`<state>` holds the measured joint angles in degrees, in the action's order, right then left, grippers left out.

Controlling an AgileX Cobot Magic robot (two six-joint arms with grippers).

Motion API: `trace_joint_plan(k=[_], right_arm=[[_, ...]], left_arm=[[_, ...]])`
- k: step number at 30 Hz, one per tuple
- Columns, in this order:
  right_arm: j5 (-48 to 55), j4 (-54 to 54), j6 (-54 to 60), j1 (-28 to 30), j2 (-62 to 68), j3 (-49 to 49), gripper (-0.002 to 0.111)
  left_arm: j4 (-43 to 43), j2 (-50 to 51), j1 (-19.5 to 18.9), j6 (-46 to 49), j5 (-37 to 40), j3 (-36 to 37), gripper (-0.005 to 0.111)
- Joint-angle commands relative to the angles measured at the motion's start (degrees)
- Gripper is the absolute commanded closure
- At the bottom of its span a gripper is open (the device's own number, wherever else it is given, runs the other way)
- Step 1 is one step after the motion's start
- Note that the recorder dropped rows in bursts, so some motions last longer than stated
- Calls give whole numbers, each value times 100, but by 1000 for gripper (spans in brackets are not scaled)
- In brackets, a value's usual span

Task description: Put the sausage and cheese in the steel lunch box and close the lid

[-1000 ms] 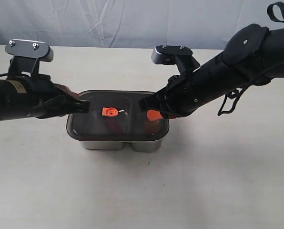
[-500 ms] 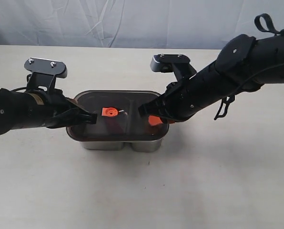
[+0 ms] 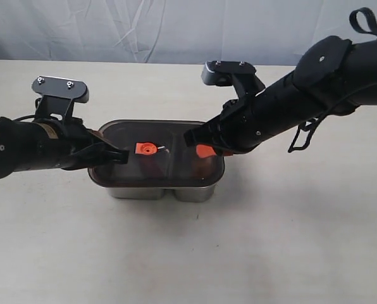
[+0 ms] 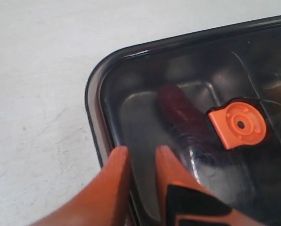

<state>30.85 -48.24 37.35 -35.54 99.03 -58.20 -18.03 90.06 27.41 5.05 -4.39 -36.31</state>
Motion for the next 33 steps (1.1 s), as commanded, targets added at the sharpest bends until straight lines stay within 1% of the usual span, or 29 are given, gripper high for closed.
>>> trace_joint_plan(k=[1,10,13,16,18,19,20,21,22,25,27,28,30,31,33], right_arm=[[56,11,9,4,-266,14,109],[37,22,9,4,-459,14,109],[-316,33,9,4,-792,14,109],[-697,301,-48,4,-1324,14,109],[-799,753,-387,4,-1555,14,109],[-828,1433,-901,4,-1774,14,109],[-810,1809,-1206,4,-1898,24,109],[-870,2484,-1801,4,-2194,115,109],[-957,2857,-2175,4,-2571,304,109],[-969,2995,-2446,4,-3365,698,109],[-929,3017,-2575,4,-4071,1065,109],[-812,3042,-2596,4,-4511,1303,109],[-500,3495,-3099,4,-5070,1606,109],[-282,4085,-3698,4,-5418,1789,109],[11,4824,-4338,4,-5786,1930,109]], left_arm=[[-2,-259,17,-9,75,16,86],[60,-688,17,4,129,16,86],[102,-1033,17,4,152,16,86],[161,-1558,17,4,40,16,86],[161,-1895,17,65,-12,16,88],[185,-2236,17,268,-37,16,96],[185,-2438,17,402,-37,16,103],[200,-2829,17,604,57,16,107],[200,-3268,17,615,181,16,107],[117,-4100,17,615,248,176,107],[37,-4707,17,603,336,474,107],[37,-5111,17,603,514,696,107],[37,-5699,17,591,639,1033,107],[37,-6034,17,542,717,1164,107],[37,-6316,17,542,852,1223,107]])
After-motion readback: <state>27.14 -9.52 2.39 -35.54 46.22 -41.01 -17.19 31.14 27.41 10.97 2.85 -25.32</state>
